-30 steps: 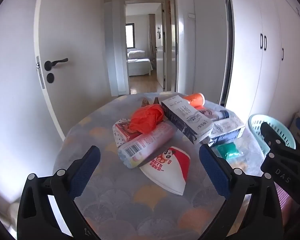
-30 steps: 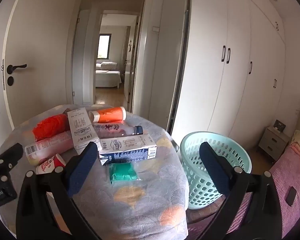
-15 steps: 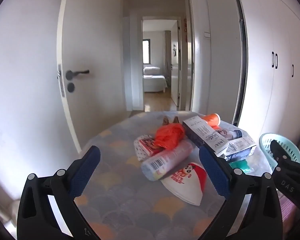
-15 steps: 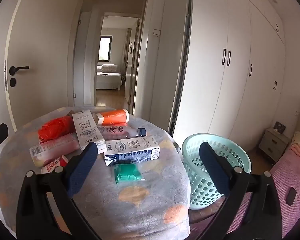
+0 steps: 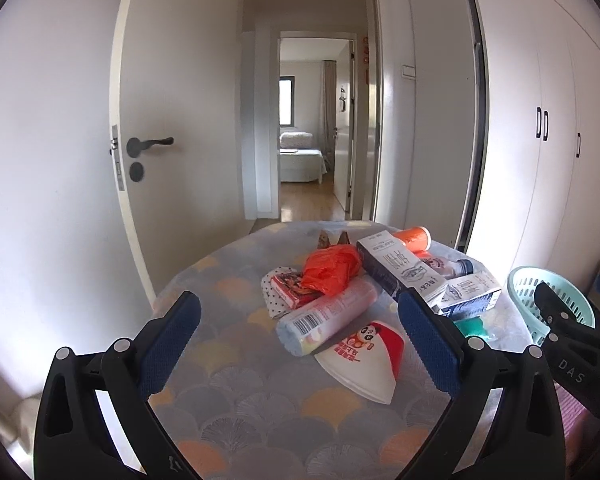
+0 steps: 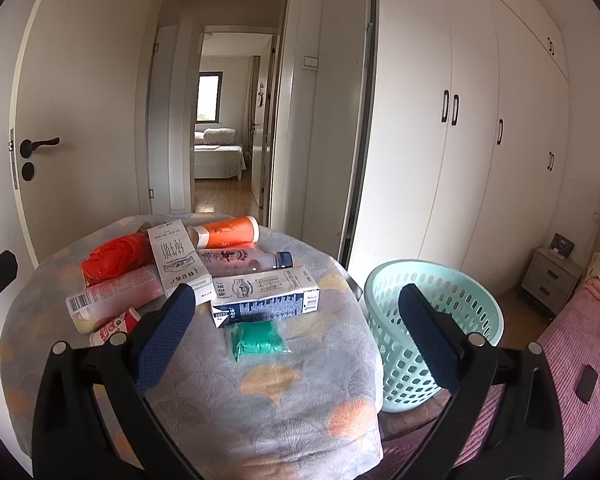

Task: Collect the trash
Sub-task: 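Move both tools toward the pile of trash on the table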

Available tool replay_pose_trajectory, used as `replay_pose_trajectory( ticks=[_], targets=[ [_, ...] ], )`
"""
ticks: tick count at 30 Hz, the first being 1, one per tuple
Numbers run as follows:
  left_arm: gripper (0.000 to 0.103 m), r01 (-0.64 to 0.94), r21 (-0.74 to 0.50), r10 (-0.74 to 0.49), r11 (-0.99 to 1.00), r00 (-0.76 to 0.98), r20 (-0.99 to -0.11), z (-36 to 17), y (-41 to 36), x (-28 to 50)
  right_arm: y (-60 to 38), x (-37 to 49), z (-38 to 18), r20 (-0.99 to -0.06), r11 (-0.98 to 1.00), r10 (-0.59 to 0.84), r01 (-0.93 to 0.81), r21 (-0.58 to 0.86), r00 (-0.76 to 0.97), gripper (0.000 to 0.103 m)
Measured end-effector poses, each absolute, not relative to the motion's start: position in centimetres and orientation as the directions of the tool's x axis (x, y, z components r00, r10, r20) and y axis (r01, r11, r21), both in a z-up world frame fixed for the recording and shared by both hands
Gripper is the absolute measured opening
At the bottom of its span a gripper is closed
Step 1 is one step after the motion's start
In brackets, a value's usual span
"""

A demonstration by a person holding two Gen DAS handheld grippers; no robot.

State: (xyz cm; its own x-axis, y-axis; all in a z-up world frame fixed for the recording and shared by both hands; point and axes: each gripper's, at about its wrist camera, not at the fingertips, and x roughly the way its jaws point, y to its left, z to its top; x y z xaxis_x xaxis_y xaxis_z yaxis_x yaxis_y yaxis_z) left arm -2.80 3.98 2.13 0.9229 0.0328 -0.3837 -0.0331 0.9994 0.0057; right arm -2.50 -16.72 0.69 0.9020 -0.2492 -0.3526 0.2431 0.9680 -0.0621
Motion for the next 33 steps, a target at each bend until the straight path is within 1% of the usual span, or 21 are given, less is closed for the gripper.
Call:
replay_pose_trajectory(
  ticks=[4,9,13,19,21,25,27,30,32,33],
  targets=[
    [0.096,-0.028,0.008,0.029,1.000,0.924,-0.382,2.0,4.0,-2.8,-16.6,-2.1,0.5,-0.355,0.969,-0.245,0.240,-0.060,0.902,0.097],
    [0.096,0.003,-0.013,-0.008,1.000,0.919,-0.395,1.8,4.0,-2.5,-16.6,-1.2,0.3,-0.367,0.972,-0.234,0.229,-0.058,0.900,0.097],
    [0.096,-0.003,-0.006,0.001,1.000,0.915,-0.404,1.4,4.0,-2.2,-16.7,-0.6,0.0,-0.372,0.974,-0.221,0.220,-0.046,0.901,0.097],
    [0.095,0.015,-0.023,-0.023,1.000,0.905,-0.425,0.3,4.1,-1.5,-17.2,-0.1,-0.8,-0.402,0.980,-0.191,0.201,-0.018,0.896,0.097],
    [0.096,0.020,-0.027,-0.030,0.999,0.904,-0.426,0.0,4.0,-1.5,-17.5,0.0,-1.1,-0.409,0.977,-0.201,0.212,-0.021,0.890,0.097],
    [0.096,0.038,-0.015,-0.041,0.999,0.909,-0.415,0.0,3.9,-1.6,-18.0,-0.5,-0.7,-0.393,0.976,-0.209,0.218,-0.021,0.896,0.096],
    [0.096,0.052,-0.023,-0.057,0.998,0.899,-0.434,-0.2,4.4,-1.3,-18.3,-0.8,-0.4,-0.377,0.974,-0.217,0.226,-0.023,0.900,0.093],
    [0.096,0.069,-0.053,-0.086,0.996,0.883,-0.462,-0.6,5.5,-0.6,-18.6,-0.9,-0.3,-0.377,0.976,-0.209,0.216,-0.023,0.902,0.087],
    [0.096,0.100,-0.058,-0.116,0.993,0.871,-0.477,-0.7,6.3,0.0,-18.7,-0.9,-0.2,-0.375,0.977,-0.210,0.213,-0.033,0.903,0.082],
    [0.096,0.110,-0.057,-0.124,0.992,0.869,-0.480,-0.7,6.5,0.2,-18.8,-0.8,-0.1,-0.375,0.977,-0.210,0.211,-0.039,0.903,0.077]
  ],
)
